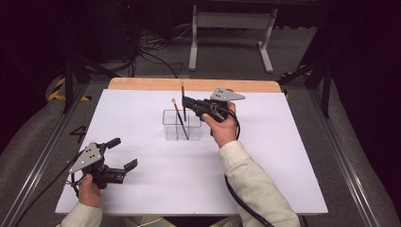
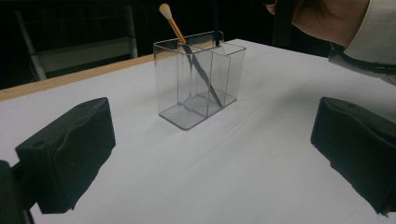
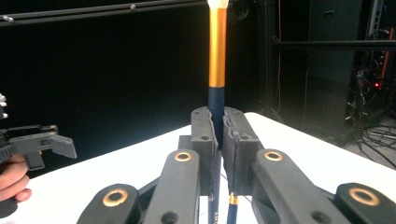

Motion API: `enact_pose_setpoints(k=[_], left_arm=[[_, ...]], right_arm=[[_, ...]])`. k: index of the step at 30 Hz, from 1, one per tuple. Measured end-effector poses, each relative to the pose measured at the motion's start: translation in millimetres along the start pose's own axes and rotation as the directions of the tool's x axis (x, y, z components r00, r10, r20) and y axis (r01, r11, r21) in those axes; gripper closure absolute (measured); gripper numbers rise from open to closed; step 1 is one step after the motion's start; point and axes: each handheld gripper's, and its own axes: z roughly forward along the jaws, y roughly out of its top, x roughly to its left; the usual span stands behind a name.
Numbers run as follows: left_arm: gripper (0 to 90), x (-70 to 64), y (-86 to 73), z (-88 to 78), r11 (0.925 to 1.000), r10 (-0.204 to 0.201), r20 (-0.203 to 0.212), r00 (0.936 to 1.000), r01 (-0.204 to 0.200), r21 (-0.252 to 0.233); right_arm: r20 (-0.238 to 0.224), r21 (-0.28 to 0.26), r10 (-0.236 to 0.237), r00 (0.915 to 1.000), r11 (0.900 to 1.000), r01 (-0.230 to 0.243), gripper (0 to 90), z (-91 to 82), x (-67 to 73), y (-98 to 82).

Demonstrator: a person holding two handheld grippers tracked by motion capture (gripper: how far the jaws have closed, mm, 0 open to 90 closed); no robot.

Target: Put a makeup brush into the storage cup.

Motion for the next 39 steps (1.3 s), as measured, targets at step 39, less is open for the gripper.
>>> enact_pose_setpoints(k=[39], left_arm=[[0.6, 0.5, 0.7, 0.1, 1.0, 0.008, 0.005, 1.0, -0.008, 0.0]], right_arm=[[0.022, 0.085, 0.046, 0.9987, 0.995, -0.048, 83.7, 7.5, -5.1, -34.0]])
